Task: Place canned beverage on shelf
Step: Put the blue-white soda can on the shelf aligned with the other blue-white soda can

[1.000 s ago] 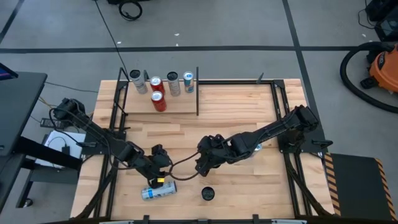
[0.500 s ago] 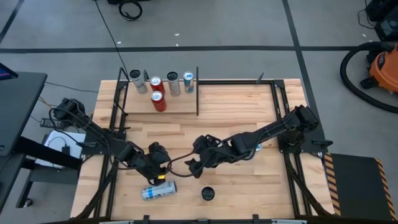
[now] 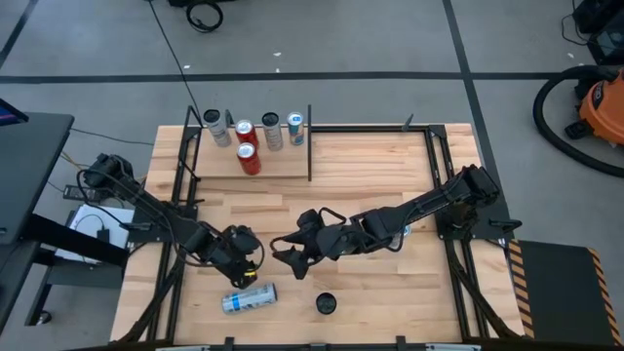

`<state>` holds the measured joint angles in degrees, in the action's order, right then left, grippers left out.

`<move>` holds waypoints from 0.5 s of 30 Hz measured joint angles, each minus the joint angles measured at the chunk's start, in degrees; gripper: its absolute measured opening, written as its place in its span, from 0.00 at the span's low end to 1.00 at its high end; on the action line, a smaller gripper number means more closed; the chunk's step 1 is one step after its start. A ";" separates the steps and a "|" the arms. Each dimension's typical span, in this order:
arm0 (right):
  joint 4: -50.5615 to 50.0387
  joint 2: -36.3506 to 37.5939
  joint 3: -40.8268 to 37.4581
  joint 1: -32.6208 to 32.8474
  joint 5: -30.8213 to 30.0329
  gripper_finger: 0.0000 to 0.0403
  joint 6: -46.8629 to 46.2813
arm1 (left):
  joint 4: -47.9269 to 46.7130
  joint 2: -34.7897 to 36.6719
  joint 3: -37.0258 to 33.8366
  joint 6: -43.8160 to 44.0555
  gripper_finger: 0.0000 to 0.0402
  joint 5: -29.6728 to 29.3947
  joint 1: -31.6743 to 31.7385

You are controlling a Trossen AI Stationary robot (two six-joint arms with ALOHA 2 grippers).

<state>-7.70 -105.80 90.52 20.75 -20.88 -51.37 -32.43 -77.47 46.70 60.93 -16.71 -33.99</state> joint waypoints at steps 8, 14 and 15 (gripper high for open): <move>6.08 0.00 0.00 0.00 0.00 0.78 0.08 | -0.83 0.00 0.00 -3.13 0.98 2.10 -0.01; 6.82 0.00 0.00 0.00 0.00 0.78 -0.02 | -0.36 0.00 0.00 -2.83 0.94 11.51 -0.33; 6.82 0.00 0.00 0.00 0.00 0.78 -0.03 | -0.34 0.00 0.00 -2.27 0.94 12.34 -0.78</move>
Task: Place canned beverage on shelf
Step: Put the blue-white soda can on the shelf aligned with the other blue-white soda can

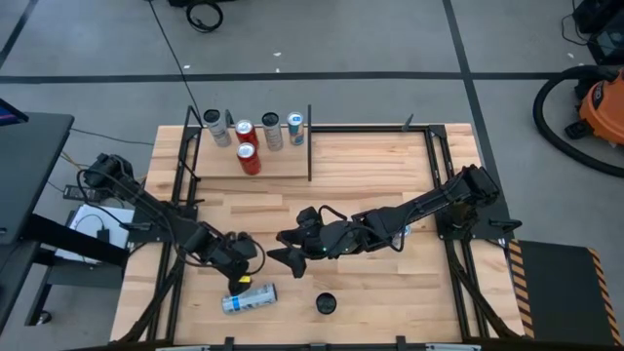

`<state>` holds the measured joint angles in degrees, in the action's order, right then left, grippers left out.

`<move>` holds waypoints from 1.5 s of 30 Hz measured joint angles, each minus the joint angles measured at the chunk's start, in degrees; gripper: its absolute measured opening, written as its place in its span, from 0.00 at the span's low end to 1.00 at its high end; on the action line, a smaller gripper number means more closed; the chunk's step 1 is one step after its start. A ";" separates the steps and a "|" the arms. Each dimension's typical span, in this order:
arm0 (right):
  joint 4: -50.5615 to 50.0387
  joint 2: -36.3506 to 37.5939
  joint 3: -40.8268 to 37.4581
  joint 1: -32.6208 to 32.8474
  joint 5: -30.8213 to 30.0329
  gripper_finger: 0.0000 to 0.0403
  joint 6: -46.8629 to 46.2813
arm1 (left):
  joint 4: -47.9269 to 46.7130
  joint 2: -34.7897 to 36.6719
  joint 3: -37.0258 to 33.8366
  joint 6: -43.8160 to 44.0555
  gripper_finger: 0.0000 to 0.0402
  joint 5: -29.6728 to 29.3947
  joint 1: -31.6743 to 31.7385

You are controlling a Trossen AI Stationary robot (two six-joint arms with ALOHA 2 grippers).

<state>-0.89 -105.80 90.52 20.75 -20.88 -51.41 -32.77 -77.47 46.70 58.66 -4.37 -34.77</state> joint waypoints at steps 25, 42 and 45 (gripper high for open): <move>-2.16 0.02 -0.04 -0.51 44.47 0.78 -1.11 | 2.85 -0.22 -0.09 9.27 0.94 1.55 -12.71; -2.14 0.02 -0.02 -2.71 37.72 0.78 7.70 | 6.04 -8.93 -0.09 9.69 0.94 2.69 -14.90; -2.16 0.02 -0.02 -3.04 37.62 0.78 7.97 | 6.10 -10.34 -0.09 9.67 0.94 2.86 -14.73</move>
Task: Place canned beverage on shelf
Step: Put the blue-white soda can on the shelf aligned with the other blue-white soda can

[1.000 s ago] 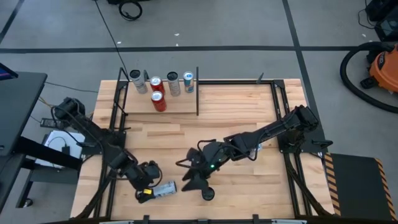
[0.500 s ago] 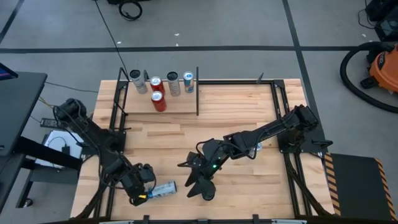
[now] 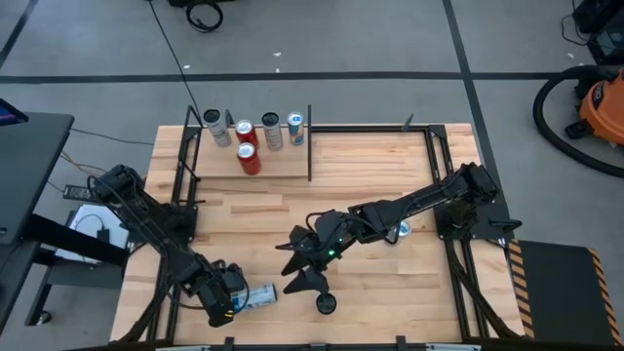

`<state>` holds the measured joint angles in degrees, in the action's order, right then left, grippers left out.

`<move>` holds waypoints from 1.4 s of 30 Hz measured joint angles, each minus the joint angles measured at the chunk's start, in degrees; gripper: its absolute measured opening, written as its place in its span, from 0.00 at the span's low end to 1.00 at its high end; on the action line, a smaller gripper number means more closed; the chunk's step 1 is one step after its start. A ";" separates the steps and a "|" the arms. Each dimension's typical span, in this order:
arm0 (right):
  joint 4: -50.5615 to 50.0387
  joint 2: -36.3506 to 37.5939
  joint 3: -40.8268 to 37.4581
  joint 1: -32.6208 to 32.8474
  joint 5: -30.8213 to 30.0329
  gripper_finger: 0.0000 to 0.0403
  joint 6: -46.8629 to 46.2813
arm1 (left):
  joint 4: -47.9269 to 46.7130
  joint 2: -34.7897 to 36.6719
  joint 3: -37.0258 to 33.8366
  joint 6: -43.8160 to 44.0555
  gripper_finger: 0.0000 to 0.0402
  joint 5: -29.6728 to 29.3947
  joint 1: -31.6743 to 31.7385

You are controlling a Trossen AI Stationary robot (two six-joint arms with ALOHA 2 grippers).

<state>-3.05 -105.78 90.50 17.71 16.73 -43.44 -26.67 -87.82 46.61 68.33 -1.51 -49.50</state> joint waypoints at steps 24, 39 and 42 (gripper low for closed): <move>-0.15 -0.02 0.00 -0.76 -0.81 0.78 6.37 | -3.88 -2.60 0.00 -13.72 0.94 5.56 6.24; -0.66 -0.04 0.00 -0.75 -2.14 0.78 7.66 | 0.38 -2.63 0.02 -29.90 0.94 5.35 10.22; -0.72 -0.04 0.00 -0.72 -2.12 0.78 7.67 | 1.92 -3.43 0.02 -28.18 0.94 5.37 9.94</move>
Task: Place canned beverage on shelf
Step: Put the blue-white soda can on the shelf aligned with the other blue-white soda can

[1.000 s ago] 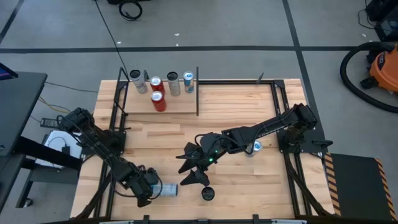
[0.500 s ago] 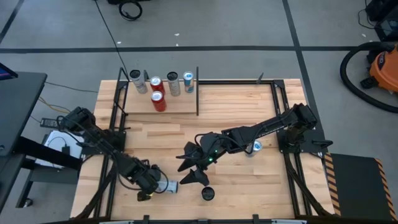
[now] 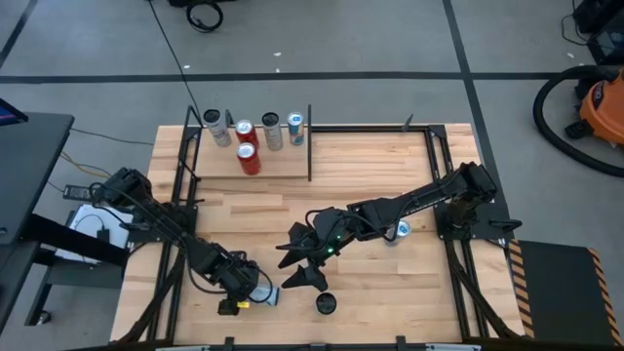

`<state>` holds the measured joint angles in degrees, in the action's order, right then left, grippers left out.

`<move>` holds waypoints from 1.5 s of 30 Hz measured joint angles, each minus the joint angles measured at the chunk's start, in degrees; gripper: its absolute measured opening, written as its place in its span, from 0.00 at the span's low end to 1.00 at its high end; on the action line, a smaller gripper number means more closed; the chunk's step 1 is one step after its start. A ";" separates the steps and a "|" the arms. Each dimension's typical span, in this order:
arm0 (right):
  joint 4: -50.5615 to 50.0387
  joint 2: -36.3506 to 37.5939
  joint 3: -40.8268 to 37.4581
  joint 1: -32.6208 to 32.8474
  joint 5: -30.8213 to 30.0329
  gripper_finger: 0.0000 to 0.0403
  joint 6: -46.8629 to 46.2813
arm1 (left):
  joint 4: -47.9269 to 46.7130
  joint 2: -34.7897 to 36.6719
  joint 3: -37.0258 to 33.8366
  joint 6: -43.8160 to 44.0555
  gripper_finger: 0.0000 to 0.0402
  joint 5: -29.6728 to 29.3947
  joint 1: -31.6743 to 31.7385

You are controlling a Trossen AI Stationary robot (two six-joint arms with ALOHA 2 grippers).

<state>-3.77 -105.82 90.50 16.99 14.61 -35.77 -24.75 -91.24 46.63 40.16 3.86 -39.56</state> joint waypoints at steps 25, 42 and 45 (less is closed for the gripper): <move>-0.13 0.00 0.02 -0.67 0.34 0.78 -0.02 | 1.35 -1.93 0.01 3.77 0.65 -3.66 -0.73; 5.18 0.00 0.02 -1.95 14.68 0.78 -10.69 | 18.88 1.35 -0.20 -0.97 0.64 -44.39 -0.95; 11.42 0.00 0.02 -2.20 18.44 0.78 -13.45 | 18.03 4.86 -0.13 -3.17 0.64 -50.75 -1.81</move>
<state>7.65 -105.82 90.52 14.79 33.06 -49.22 -6.72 -86.38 46.50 36.98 -46.89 -41.37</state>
